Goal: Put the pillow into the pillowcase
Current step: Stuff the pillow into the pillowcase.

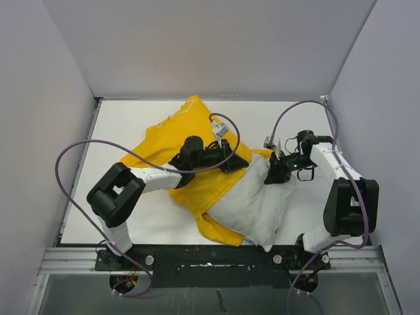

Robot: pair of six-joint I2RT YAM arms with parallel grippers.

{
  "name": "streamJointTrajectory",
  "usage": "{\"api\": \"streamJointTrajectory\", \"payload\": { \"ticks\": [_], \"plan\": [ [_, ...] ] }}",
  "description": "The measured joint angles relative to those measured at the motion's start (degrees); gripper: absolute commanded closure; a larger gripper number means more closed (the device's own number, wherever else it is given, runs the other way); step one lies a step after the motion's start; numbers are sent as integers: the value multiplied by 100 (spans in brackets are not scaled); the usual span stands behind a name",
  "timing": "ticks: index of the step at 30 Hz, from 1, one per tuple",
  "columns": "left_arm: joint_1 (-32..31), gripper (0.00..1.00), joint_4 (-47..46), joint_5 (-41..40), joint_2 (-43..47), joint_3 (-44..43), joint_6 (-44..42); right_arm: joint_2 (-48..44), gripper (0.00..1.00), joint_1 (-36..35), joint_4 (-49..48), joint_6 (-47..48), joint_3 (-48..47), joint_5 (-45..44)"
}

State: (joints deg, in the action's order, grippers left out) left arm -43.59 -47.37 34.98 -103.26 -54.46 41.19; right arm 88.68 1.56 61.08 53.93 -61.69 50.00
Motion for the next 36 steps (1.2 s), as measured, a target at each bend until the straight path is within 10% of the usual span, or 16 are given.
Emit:
{"api": "streamJointTrajectory", "payload": {
  "ticks": [12,20,27,32,36],
  "plan": [
    [214,100,2533,173,61,-3480,-942,-1110,100,-13,-1650,-1311,-1596,389],
    [142,100,1991,302,407,-1626,-870,-1565,98,-37,-2918,-1143,920,422],
    [116,100,1679,310,402,-802,-581,-1143,99,-474,-2726,-1047,984,649],
    [216,100,2046,363,280,-1600,-660,-793,100,-793,-2618,-1270,339,299],
    [544,100,3165,503,-459,-3869,-890,-431,100,-785,-2474,-1504,-1180,-107]
  ]
}}
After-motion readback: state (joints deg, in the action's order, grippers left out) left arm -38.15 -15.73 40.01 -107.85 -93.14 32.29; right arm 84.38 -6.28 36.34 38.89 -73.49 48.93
